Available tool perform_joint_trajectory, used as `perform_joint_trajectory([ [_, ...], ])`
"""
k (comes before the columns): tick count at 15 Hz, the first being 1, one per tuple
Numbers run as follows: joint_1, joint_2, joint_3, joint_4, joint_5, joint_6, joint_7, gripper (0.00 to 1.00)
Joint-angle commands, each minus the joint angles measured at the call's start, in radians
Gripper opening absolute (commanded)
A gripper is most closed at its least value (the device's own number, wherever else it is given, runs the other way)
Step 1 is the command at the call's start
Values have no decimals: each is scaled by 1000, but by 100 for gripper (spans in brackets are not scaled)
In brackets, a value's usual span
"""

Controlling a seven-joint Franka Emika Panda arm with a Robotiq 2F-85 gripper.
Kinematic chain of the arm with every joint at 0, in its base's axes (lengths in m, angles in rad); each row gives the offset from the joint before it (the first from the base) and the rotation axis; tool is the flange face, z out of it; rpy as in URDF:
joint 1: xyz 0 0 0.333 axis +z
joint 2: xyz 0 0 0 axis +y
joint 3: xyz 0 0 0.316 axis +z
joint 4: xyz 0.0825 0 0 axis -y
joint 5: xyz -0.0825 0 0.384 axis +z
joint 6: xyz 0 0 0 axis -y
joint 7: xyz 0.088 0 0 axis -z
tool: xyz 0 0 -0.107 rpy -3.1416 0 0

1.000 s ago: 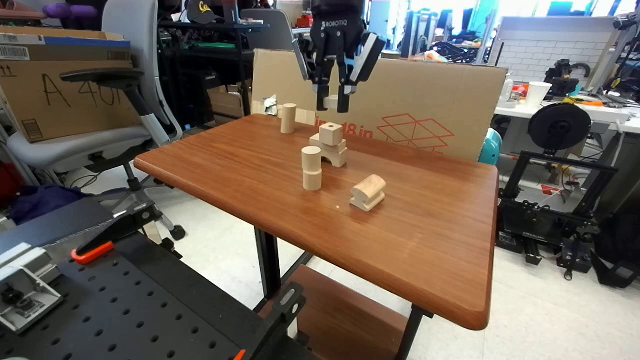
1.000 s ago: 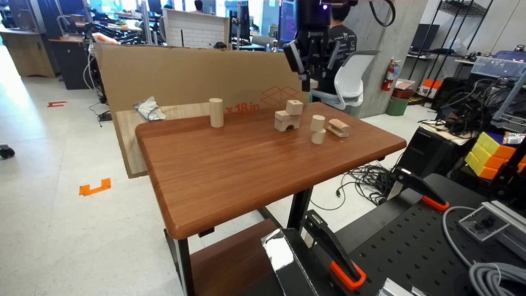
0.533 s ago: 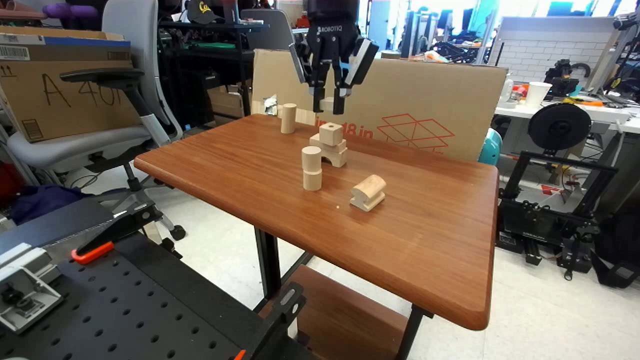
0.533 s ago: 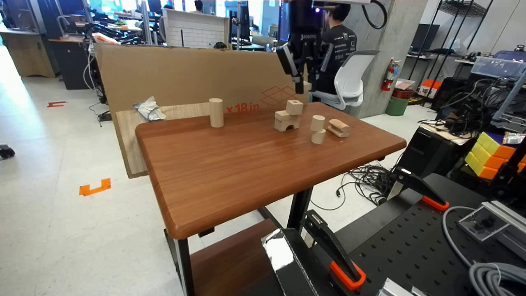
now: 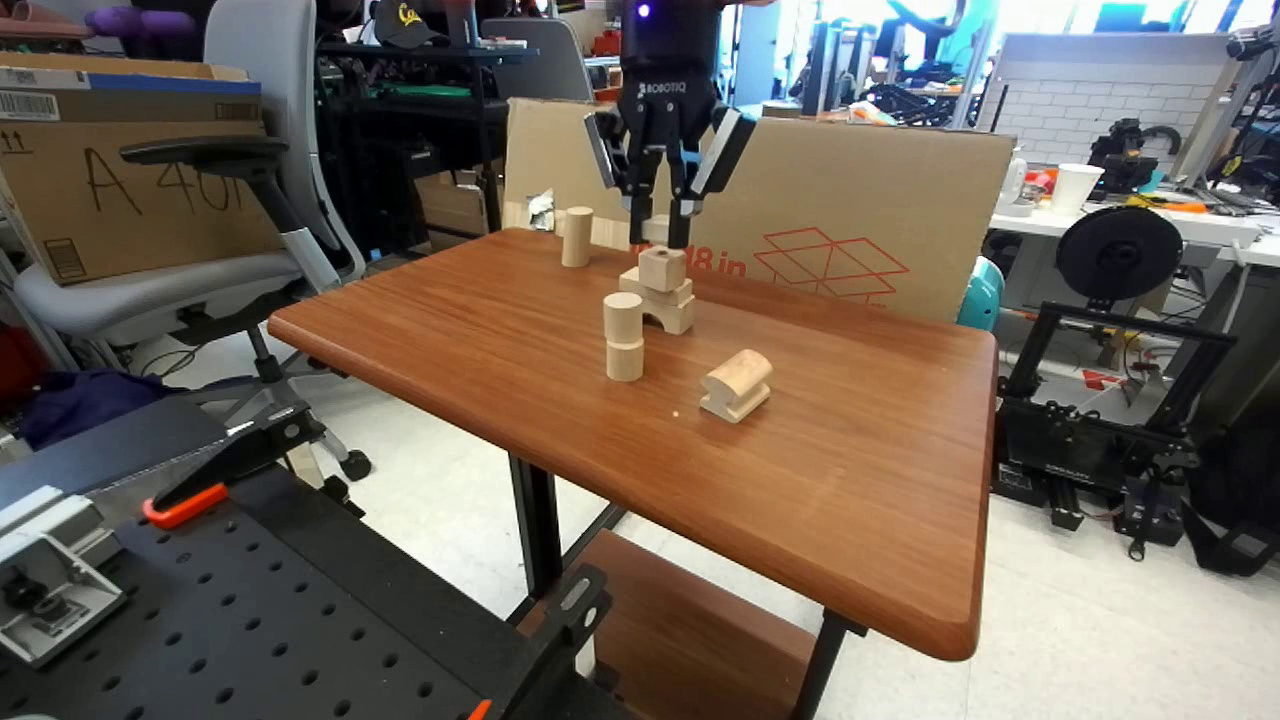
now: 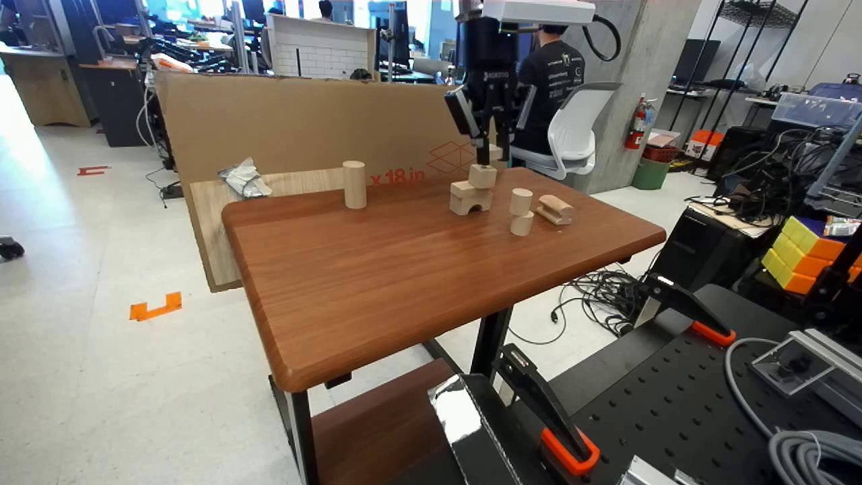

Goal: Move the square blocks from the front stacked blocks to the back stacked blocks

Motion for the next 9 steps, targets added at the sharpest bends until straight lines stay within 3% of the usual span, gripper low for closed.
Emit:
perform_joint_trajectory([
  [1,4,28,6,43,16,-17,-2,9],
  [5,8,28,12,46,17,-21,-2,9],
  [7,9,28,12,48,15,-21,0,26],
  [8,9,28,11,49,15,-23,1,59],
  [9,9,27,11,49,14,-22,0,60],
])
